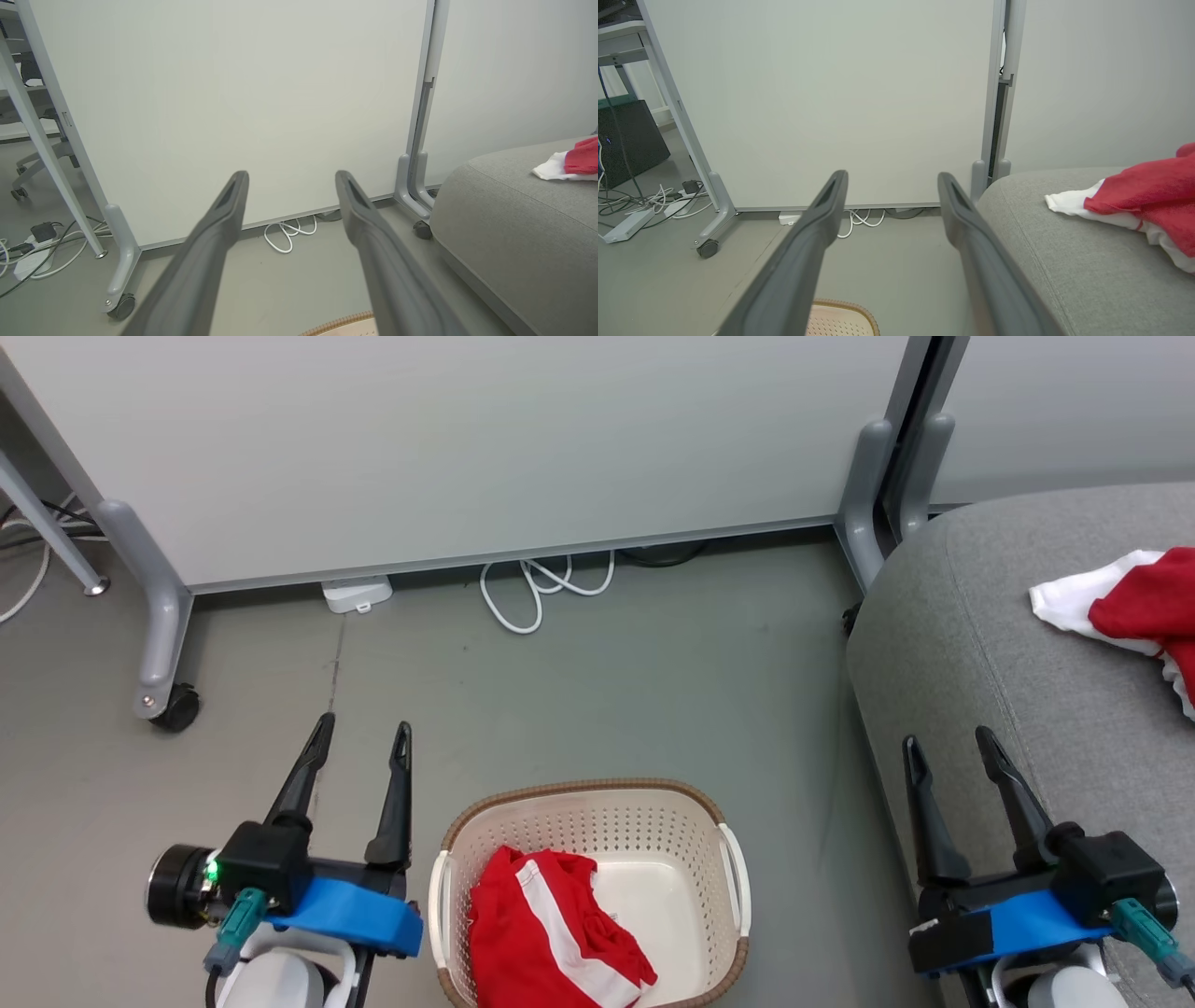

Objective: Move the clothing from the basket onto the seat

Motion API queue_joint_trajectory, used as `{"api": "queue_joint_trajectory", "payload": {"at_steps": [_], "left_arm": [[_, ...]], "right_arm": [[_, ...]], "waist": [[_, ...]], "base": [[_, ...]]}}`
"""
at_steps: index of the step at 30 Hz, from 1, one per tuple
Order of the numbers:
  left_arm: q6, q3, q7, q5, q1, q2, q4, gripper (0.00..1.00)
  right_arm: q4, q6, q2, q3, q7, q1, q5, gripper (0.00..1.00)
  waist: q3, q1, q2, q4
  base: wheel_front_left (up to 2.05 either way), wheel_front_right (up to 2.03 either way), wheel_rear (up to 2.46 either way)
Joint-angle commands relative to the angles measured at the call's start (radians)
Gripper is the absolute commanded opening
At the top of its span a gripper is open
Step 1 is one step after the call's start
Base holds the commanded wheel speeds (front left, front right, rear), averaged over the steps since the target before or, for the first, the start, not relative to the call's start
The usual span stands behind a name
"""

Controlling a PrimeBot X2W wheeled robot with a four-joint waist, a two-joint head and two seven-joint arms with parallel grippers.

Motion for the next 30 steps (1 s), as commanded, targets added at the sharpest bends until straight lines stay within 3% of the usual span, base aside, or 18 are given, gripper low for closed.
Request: {"api": "queue_joint_trajectory", "payload": {"at_steps": [1,8,16,22,23,24,30], "left_arm": [[-0.002,-0.032,-0.005,-0.009,-0.043,0.016,0.014,1.00],[-0.002,-0.192,-0.005,-0.035,-0.190,0.077,0.098,1.00],[-0.002,-0.442,-0.004,-0.079,-0.392,0.181,0.237,1.00],[-0.002,-0.609,-0.004,-0.107,-0.520,0.228,0.323,1.00],[-0.002,-0.680,-0.004,-0.117,-0.569,0.243,0.352,1.00],[-0.002,-0.680,-0.004,-0.117,-0.569,0.243,0.352,1.00],[-0.002,-0.914,-0.004,-0.162,-0.711,0.278,0.486,1.00]], "right_arm": [[-0.008,0.000,0.001,0.003,0.000,-0.027,0.000,1.00],[-0.036,0.000,0.001,0.014,0.000,-0.104,-0.018,1.00],[-0.073,0.000,0.001,0.037,0.000,-0.249,-0.021,1.00],[-0.101,0.000,0.001,0.046,0.000,-0.328,-0.021,1.00],[-0.111,0.000,0.001,0.047,0.000,-0.356,-0.023,1.00],[-0.111,0.000,0.001,0.047,0.000,-0.356,-0.023,1.00],[-0.140,0.000,0.001,0.057,0.000,-0.425,-0.011,1.00]], "waist": [[0.024,0.0000,-0.0001,-0.010],[0.127,0.0000,-0.0001,-0.061],[0.295,0.0000,-0.0001,-0.146],[0.402,0.0000,-0.0001,-0.186],[0.445,0.0000,-0.0001,-0.199],[0.445,0.0000,-0.0001,-0.199],[0.567,0.0000,-0.0001,-0.233]], "base": [[0.00,0.00,0.00],[0.00,0.00,0.00],[0.00,0.00,0.00],[0.00,0.00,0.00],[0.00,0.00,0.00],[0.00,0.00,0.00],[0.00,0.00,0.00]]}}
